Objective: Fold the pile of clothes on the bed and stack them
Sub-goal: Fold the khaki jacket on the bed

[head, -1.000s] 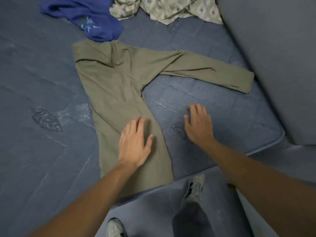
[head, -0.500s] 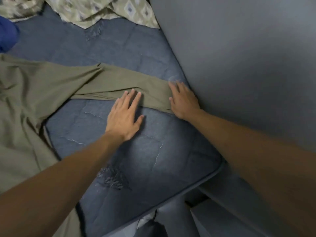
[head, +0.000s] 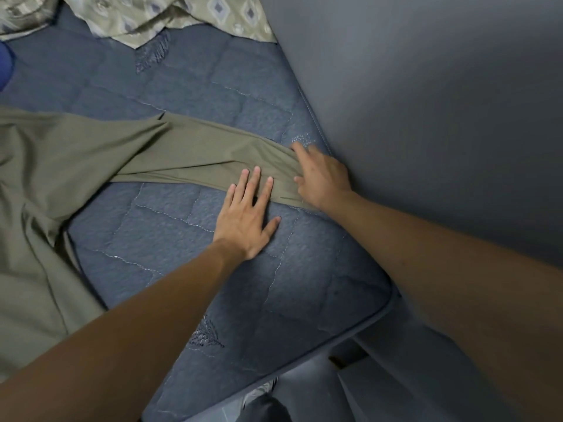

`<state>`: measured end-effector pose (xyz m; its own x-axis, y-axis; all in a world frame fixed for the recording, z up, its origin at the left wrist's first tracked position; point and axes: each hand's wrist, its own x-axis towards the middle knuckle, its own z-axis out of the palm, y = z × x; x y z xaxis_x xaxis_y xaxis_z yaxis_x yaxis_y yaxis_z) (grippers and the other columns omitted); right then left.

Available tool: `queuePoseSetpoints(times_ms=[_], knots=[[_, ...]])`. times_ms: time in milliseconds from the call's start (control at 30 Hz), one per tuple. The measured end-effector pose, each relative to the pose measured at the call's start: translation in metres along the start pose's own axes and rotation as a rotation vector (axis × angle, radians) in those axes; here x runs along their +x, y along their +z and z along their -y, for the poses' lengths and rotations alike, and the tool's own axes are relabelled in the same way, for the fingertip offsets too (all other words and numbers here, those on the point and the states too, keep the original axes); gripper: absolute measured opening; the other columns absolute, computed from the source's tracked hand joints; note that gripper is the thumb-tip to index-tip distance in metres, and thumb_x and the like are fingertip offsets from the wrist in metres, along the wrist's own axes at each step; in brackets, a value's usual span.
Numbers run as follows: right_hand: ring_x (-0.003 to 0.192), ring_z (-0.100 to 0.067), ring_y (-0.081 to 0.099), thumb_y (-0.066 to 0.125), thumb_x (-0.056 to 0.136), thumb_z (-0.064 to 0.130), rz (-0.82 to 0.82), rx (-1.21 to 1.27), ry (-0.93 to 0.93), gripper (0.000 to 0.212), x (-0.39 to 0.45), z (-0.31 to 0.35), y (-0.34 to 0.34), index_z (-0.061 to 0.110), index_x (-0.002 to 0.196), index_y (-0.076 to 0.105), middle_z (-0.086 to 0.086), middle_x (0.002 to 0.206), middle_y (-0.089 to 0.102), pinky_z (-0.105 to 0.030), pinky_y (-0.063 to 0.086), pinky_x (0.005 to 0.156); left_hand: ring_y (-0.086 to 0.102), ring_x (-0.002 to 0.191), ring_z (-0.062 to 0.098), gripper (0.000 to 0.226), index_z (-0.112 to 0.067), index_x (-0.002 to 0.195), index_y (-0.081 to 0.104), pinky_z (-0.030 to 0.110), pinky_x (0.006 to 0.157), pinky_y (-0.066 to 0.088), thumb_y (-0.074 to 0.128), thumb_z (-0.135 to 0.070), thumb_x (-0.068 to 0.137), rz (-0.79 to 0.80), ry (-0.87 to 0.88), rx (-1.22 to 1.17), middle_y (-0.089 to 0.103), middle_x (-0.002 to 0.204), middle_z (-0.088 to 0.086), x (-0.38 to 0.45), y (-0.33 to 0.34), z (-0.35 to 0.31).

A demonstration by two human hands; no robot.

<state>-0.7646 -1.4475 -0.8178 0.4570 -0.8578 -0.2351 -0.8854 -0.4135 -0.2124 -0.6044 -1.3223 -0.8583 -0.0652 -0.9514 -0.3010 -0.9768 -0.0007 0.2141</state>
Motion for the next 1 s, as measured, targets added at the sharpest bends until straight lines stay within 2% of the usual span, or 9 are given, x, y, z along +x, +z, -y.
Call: queuePoseSetpoints(times_ms=[167, 267, 367, 467, 533, 667, 800, 900, 1000], knots=[[0.106, -0.033, 0.065, 0.061, 0.093, 0.016, -0.004, 0.148, -0.050, 0.054, -0.010, 0.003, -0.009, 0.031, 0.142, 0.043, -0.002, 0.124, 0.066, -0.045, 0.056, 0.086, -0.020, 0.160, 0.025, 0.083, -0.022, 0.168, -0.004, 0.045, 0.132, 0.000, 0.030, -0.063, 0.104, -0.020, -0.017, -0.104, -0.020, 0.174, 0.006, -0.009, -0.004, 0.002], [0.080, -0.005, 0.059, 0.064, 0.093, 0.008, 0.019, 0.465, -0.044, 0.051, -0.011, 0.008, -0.014, 0.032, 0.136, 0.053, 0.018, 0.092, 0.060, -0.032, 0.049, 0.076, -0.013, 0.161, 0.022, 0.085, -0.021, 0.168, 0.002, 0.044, 0.132, 0.004, 0.034, -0.065, 0.102, -0.037, -0.029, -0.179, -0.012, 0.175, 0.004, -0.018, -0.007, 0.010], [0.067, -0.011, 0.047, 0.067, 0.092, 0.003, 0.042, 0.629, 0.038, 0.030, -0.002, 0.022, -0.021, 0.021, 0.116, 0.071, 0.002, 0.073, 0.050, -0.038, 0.049, 0.071, -0.002, 0.161, 0.012, 0.093, -0.020, 0.167, 0.017, 0.037, 0.132, 0.006, 0.047, -0.072, 0.096, -0.052, -0.077, -0.476, 0.006, 0.176, -0.002, -0.029, -0.015, 0.016], [0.073, -0.026, 0.062, 0.066, 0.095, 0.002, 0.129, 0.782, 0.147, 0.016, 0.005, 0.048, -0.032, 0.010, 0.100, 0.078, -0.013, 0.077, 0.059, -0.045, 0.060, 0.070, 0.012, 0.159, 0.006, 0.096, -0.028, 0.163, 0.033, 0.026, 0.127, 0.008, 0.063, -0.076, 0.086, -0.015, -0.243, -0.901, 0.021, 0.173, -0.005, -0.036, -0.024, 0.020], [0.085, -0.027, 0.072, 0.057, 0.098, -0.005, 0.196, 0.940, 0.242, 0.020, 0.009, 0.067, -0.040, 0.000, 0.103, 0.076, -0.016, 0.091, 0.069, -0.033, 0.065, 0.066, 0.031, 0.154, 0.009, 0.095, -0.030, 0.156, 0.047, 0.031, 0.128, 0.020, 0.070, -0.077, 0.076, -0.032, -0.317, -1.111, 0.038, 0.167, -0.003, -0.038, -0.030, 0.021], [0.093, -0.029, 0.074, 0.029, 0.097, -0.016, 0.304, 1.086, 0.307, 0.045, 0.018, 0.099, -0.043, -0.004, 0.112, 0.070, -0.022, 0.106, 0.072, -0.033, 0.065, 0.073, 0.069, 0.112, 0.011, 0.062, -0.019, 0.126, 0.070, 0.042, 0.107, 0.052, 0.079, -0.057, 0.078, -0.177, -0.380, -1.277, 0.077, 0.115, -0.004, -0.032, -0.036, 0.027], [0.088, -0.022, 0.068, 0.046, 0.091, -0.014, 0.174, 0.768, 0.138, 0.041, 0.030, 0.109, -0.028, 0.003, 0.112, 0.077, -0.009, 0.096, 0.069, -0.037, 0.063, 0.084, 0.058, 0.078, 0.028, 0.013, 0.000, 0.095, 0.069, 0.056, 0.085, 0.052, 0.067, -0.012, 0.099, -0.321, -0.505, -1.252, 0.070, 0.086, 0.025, -0.019, -0.027, 0.051], [0.111, -0.022, 0.053, 0.071, 0.087, 0.004, 0.075, 0.398, -0.007, 0.025, 0.043, 0.108, -0.016, 0.020, 0.104, 0.080, -0.005, 0.114, 0.057, -0.035, 0.045, 0.102, 0.059, 0.077, 0.029, 0.013, -0.010, 0.088, 0.069, 0.044, 0.080, 0.051, 0.063, -0.007, 0.099, -0.353, -0.536, -1.273, 0.072, 0.084, 0.020, -0.016, -0.029, 0.072], [0.124, -0.021, 0.038, 0.077, 0.081, 0.013, 0.086, 0.242, -0.073, 0.032, 0.054, 0.106, -0.009, 0.031, 0.108, 0.074, 0.004, 0.124, 0.045, -0.035, 0.028, 0.098, 0.054, 0.078, 0.019, 0.021, -0.016, 0.085, 0.065, 0.035, 0.076, 0.042, 0.059, -0.004, 0.101, -0.354, -0.514, -1.261, 0.065, 0.079, 0.007, -0.015, -0.036, 0.097]])
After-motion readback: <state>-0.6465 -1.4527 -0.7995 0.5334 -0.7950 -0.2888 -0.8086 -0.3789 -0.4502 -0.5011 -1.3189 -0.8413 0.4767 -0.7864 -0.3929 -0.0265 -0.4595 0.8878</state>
